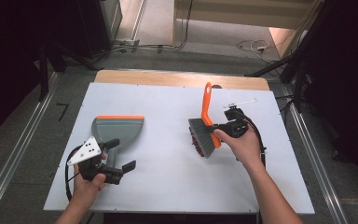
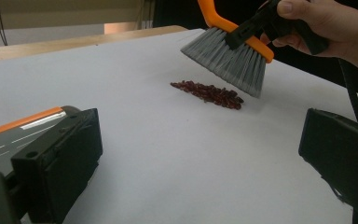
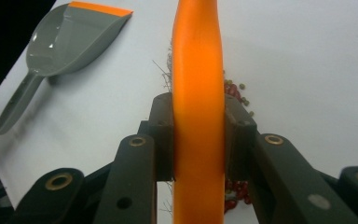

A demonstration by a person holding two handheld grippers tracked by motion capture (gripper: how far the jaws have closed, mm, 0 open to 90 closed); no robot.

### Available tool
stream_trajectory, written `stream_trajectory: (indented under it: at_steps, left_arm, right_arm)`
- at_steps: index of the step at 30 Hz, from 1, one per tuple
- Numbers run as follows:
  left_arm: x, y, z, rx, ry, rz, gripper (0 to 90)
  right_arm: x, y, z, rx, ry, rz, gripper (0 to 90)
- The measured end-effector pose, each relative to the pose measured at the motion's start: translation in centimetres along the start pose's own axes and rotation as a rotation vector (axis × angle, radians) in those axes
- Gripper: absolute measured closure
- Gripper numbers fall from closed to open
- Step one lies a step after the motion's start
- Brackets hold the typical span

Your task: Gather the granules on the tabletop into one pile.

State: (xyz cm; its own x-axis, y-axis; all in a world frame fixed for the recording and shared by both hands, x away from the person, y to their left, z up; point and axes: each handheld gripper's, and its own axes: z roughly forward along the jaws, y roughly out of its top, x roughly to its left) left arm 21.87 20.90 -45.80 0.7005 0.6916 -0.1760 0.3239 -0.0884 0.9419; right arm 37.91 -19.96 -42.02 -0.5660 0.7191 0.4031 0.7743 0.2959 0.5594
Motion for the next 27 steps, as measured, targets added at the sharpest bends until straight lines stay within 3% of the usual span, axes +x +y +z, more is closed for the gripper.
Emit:
stream_trajectory:
  at_steps: [3, 10, 15, 19, 27]
  left_arm:
    - [0.0, 0.0, 0.0, 0.000, 0.001, 0.000, 0.2]
    - [0.0, 0.0, 0.0, 0.000, 0.001, -0.001, 0.2]
    - [0.0, 0.0, 0.1, 0.000, 0.000, -0.002, 0.2]
    - [0.0, 0.0, 0.1, 0.003, 0.001, -0.002, 0.2]
    - [0.0, 0.0, 0.0, 0.002, -0.002, 0.000, 0.2]
  right_arm:
    - [-0.2, -0.2, -0.3, -0.001, -0.032, -0.011, 68.5]
    - [-1.1, -0.5, -0.8, 0.007, -0.172, -0.019, 68.5]
    - [-1.5, -0.4, -0.4, 0.045, -0.302, -0.023, 68.5]
    - [-0.8, 0.0, 0.6, 0.087, -0.414, -0.066, 68.5]
    - [0.9, 1.4, 3.0, 0.147, -0.450, -0.082, 68.7]
